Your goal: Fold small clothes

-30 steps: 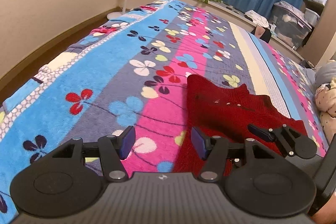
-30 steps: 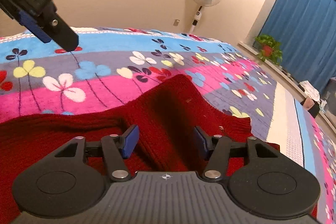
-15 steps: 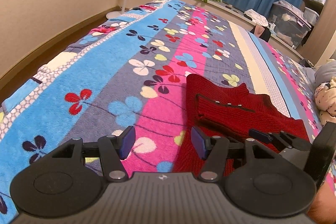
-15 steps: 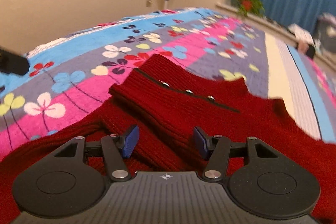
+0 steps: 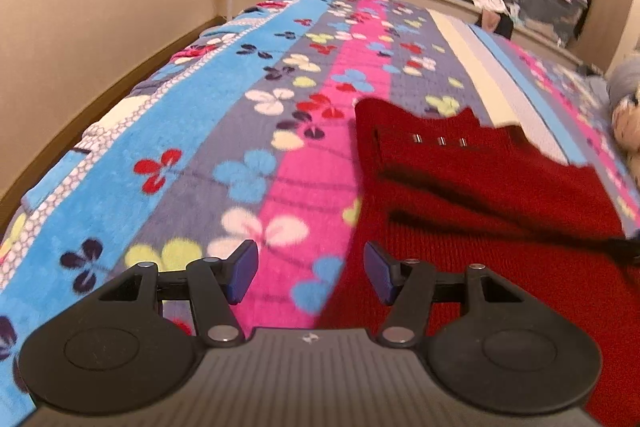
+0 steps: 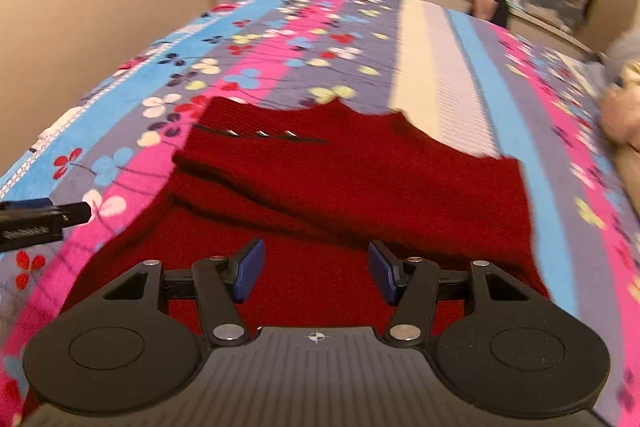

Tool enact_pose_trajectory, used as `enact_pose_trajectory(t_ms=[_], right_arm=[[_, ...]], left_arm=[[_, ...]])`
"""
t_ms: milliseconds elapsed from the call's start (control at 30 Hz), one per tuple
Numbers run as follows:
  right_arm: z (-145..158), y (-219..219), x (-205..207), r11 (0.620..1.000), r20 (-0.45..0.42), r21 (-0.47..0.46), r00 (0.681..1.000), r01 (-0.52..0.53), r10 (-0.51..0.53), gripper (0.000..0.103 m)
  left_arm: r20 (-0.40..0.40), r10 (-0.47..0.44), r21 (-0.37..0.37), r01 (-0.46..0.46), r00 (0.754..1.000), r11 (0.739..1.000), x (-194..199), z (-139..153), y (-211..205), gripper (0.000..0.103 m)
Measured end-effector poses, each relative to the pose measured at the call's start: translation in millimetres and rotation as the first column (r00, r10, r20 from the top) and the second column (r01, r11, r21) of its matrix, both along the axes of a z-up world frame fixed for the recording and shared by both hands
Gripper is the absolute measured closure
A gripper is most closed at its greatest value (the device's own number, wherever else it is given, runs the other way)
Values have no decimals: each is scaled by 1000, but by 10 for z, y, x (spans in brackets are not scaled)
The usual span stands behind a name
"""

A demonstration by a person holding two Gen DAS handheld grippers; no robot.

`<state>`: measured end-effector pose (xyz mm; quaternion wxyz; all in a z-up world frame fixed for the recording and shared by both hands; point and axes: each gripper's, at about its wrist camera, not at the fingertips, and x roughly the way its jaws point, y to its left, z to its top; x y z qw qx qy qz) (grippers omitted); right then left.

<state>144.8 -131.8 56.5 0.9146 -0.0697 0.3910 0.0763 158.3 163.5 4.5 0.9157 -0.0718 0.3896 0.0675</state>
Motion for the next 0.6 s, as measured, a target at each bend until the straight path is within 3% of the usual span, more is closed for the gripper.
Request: enact_pose_trajectory(t_ms=[167, 300, 433, 600], right_arm=[[246, -384, -644, 999, 26, 0, 999, 46, -46, 45], [333, -699, -1077, 997, 54, 7, 995, 83, -83, 44], [299, -1001, -1394, 992, 70, 22, 989, 127, -128, 44], [121, -1350, -1590, 980, 39, 54, 980, 192, -194, 44]], left_arm=[[-10, -104, 64, 104, 995, 992, -458, 67, -200, 38], [-20, -171, 36, 172, 985, 984, -1003, 187, -285, 38], [-15, -221, 53, 221, 975, 974, -1561, 208, -383, 38], [-72, -210, 52, 214, 975, 975, -1928, -32, -442, 38]])
